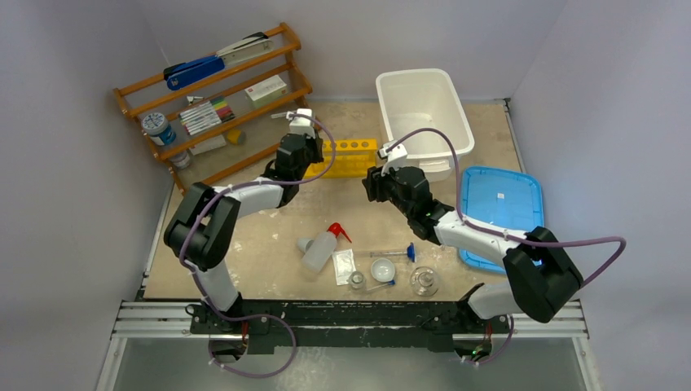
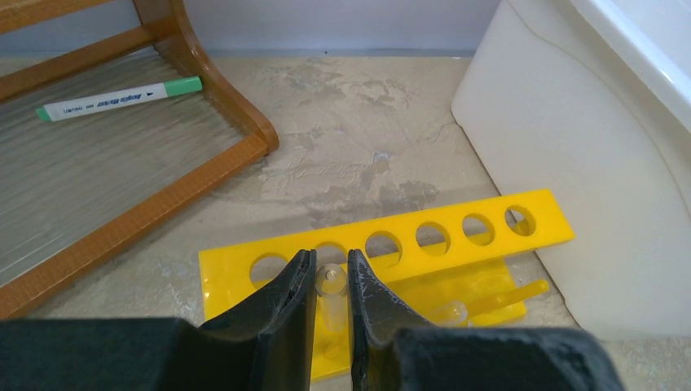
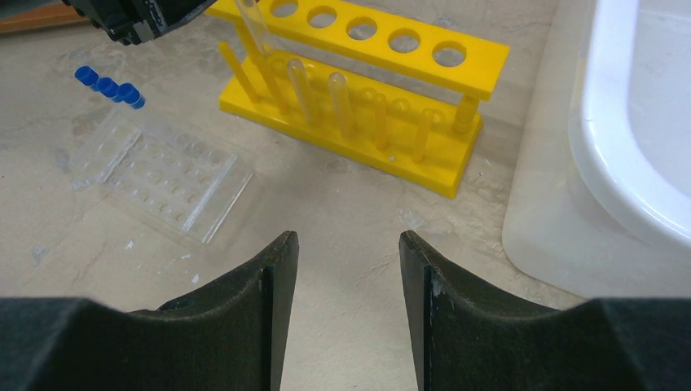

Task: Organize the chemistry lab equipment
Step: Insert the test tube into the slot of the test tube rack.

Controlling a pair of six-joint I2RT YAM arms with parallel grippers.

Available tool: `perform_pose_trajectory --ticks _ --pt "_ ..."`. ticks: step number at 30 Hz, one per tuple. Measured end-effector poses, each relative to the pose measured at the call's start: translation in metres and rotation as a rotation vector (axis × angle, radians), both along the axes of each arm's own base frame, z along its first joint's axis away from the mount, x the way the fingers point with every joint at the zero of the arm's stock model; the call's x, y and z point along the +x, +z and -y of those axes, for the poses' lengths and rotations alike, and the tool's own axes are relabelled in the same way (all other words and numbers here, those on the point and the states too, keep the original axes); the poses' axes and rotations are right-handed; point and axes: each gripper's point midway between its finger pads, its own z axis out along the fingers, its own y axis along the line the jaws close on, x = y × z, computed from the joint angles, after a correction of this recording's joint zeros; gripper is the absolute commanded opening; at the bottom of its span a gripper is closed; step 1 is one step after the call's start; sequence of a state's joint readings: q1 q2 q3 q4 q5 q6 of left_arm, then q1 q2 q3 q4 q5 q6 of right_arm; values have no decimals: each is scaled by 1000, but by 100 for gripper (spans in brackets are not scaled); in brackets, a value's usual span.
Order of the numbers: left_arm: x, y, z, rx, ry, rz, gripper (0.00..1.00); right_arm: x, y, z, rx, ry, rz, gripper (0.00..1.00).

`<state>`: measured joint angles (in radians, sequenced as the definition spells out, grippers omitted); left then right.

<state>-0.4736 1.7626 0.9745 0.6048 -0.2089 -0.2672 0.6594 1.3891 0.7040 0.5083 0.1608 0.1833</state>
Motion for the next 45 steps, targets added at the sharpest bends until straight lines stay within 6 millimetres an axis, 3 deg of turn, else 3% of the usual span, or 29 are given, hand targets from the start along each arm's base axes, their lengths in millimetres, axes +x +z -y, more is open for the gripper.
perform_pose_trajectory --ticks 13,23,25,30,34,40,42,45 --pt "1 -3 2 -2 -7 2 9 1 1 0 4 0 5 52" --pt "2 -24 5 14 -20 -34 11 -1 -2 1 0 -1 -1 52" --pt "2 -25 5 15 -20 -36 14 -1 -3 1 -1 -1 -2 52" --pt "2 -25 5 17 -20 -35 40 -1 -2 1 0 -4 0 52" --pt "2 -25 5 23 -25 -33 54 -1 -2 2 0 -5 1 52" --pt "-1 -17 7 23 -39 -23 62 -9 -4 9 0 -10 -3 52" --pt "-4 -6 9 12 -50 -8 62 -11 -1 11 6 -13 2 52" --pt "-11 27 10 -33 -62 42 61 -17 7 16 26 -18 15 52"
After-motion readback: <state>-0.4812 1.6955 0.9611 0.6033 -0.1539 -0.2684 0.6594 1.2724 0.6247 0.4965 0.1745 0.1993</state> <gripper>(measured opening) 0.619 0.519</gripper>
